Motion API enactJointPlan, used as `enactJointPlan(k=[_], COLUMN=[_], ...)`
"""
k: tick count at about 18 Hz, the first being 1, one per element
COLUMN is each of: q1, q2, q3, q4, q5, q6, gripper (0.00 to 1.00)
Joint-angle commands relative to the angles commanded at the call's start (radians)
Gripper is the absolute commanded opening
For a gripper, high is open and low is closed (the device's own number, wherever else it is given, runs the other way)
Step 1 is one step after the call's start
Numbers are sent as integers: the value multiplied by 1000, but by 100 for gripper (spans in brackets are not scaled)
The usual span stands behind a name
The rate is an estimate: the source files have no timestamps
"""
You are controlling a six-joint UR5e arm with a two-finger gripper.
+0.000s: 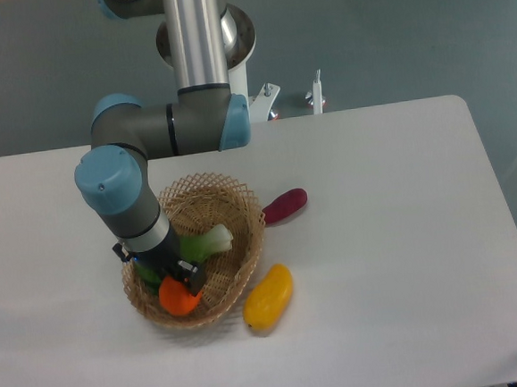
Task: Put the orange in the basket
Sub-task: 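Lower the orange into the basket beside the bok choy and open the gripper, then lift the open gripper up away from the orange in the basket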
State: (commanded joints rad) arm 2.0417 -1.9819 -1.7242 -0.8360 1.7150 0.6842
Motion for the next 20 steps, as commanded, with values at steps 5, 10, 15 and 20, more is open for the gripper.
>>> enactJointPlan(k=[5, 10, 15, 20], q1=[17, 55, 90, 156], q2=[35, 48, 58, 103], q3=[43, 113, 169, 239], q4=[-2, -11, -101, -287], q5=[3, 0, -24, -67], q6=[24, 32, 55, 266], gripper=[100, 100, 100, 100])
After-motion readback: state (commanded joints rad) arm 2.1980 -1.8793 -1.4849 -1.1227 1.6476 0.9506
